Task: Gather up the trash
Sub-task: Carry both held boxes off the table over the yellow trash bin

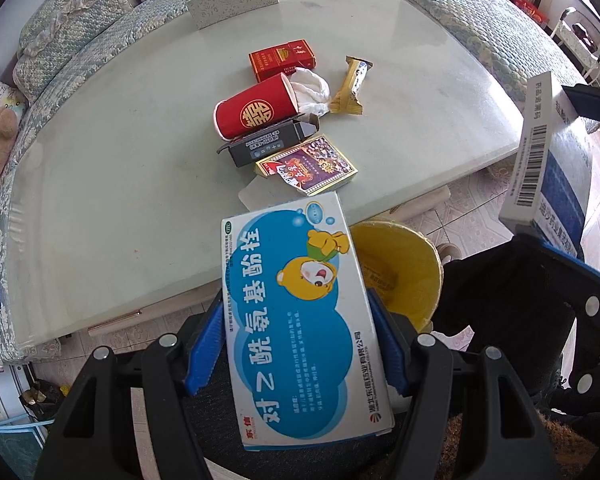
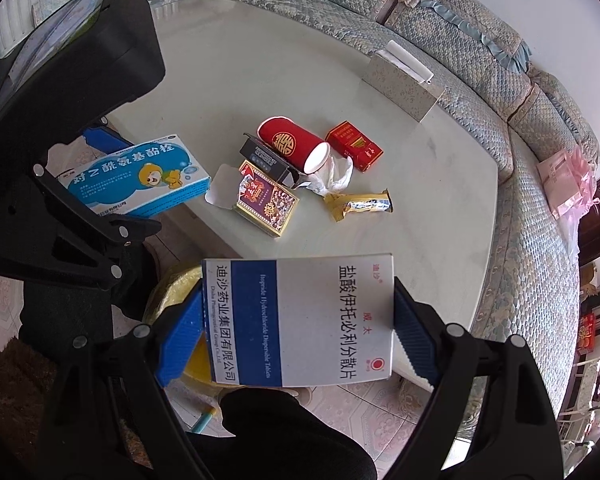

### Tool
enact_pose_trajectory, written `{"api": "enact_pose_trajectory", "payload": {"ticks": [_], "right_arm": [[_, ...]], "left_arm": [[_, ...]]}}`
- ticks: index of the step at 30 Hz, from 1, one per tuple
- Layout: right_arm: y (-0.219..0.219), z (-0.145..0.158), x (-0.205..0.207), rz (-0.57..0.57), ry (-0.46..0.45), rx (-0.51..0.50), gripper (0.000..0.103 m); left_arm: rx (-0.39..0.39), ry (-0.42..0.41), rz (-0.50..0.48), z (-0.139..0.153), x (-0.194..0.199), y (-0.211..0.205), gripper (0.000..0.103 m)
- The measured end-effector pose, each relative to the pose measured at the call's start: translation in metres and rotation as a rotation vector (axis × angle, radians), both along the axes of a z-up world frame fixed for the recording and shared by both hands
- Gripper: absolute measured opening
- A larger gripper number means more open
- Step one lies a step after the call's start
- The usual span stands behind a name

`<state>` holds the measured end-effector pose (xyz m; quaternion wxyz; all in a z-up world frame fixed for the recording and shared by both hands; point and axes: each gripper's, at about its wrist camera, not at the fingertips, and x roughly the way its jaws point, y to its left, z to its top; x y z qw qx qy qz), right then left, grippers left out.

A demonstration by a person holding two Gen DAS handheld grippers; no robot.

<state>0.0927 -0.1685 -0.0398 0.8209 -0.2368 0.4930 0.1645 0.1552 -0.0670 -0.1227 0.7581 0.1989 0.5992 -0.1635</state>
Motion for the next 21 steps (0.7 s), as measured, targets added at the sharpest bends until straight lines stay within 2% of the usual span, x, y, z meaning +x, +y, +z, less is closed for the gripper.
{"api": "enact_pose_trajectory", "payload": {"ticks": [21], "right_arm": [[0.003,-0.044,-0.021,-0.018,0.046,-0.010,0.084]], "left_arm": [[-0.019,0.013,-0.050,-0.056,-0.030,-0.010,0.065]]}}
